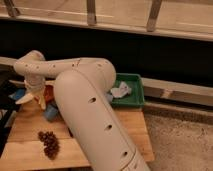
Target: Place banana in red bowl
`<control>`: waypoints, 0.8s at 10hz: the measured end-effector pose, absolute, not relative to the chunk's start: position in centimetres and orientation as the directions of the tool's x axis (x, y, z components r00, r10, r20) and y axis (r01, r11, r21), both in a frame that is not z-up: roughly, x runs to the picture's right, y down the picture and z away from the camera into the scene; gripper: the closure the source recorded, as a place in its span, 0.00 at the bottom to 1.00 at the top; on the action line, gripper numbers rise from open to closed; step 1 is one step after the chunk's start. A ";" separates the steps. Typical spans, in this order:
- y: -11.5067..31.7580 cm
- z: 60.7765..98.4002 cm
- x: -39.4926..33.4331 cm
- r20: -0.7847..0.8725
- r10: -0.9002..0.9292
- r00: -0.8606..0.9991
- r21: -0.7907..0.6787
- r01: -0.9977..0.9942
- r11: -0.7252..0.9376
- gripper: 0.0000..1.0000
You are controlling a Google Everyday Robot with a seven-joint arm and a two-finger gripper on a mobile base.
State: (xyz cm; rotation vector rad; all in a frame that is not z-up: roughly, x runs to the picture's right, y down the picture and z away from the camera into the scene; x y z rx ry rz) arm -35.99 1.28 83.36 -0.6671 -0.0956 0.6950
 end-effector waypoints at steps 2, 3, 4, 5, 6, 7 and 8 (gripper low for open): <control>-0.1 84.1 -34.1 -0.093 0.709 0.699 -0.624 -0.596 0.506 1.00; -0.3 83.8 -34.0 -0.080 0.728 0.681 -0.639 -0.596 0.486 1.00; 0.2 83.4 -34.2 -0.072 0.739 0.670 -0.654 -0.591 0.472 1.00; 0.9 83.3 -33.9 -0.071 0.758 0.649 -0.667 -0.596 0.448 1.00; 1.5 83.4 -33.7 -0.070 0.773 0.631 -0.678 -0.598 0.427 1.00; 1.8 83.4 -33.9 -0.067 0.776 0.627 -0.683 -0.596 0.422 1.00; 2.3 83.6 -34.3 -0.060 0.782 0.620 -0.690 -0.592 0.416 1.00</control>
